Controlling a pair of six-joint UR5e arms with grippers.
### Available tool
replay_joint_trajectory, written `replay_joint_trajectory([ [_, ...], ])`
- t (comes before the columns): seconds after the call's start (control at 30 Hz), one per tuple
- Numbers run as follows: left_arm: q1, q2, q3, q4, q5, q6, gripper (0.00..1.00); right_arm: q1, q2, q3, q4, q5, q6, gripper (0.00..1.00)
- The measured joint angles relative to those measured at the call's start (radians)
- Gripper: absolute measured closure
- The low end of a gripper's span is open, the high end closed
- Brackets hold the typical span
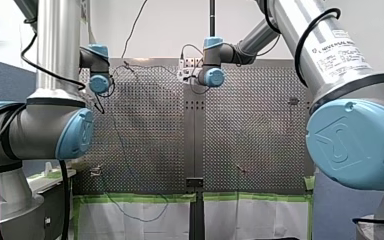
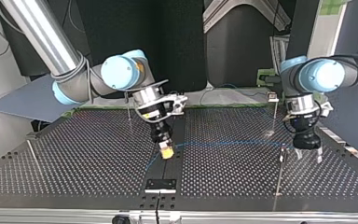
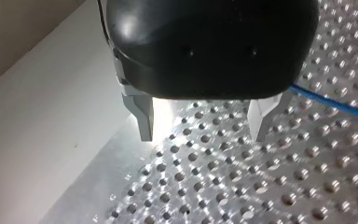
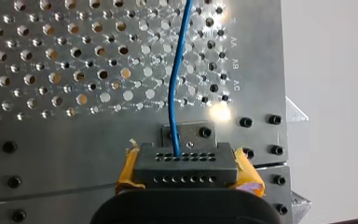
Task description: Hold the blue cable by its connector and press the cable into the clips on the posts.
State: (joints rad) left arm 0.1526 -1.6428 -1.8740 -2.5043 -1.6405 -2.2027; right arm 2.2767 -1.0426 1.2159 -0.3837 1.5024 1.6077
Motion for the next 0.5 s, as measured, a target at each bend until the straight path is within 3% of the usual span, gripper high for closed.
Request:
replay_joint_trajectory([
  [0.5,-0.005,0.127,-0.115,-0.127,0.032,0.077,0.0,0.026,0.0,0.0,0.008,-0.001,-0.006,1.0],
])
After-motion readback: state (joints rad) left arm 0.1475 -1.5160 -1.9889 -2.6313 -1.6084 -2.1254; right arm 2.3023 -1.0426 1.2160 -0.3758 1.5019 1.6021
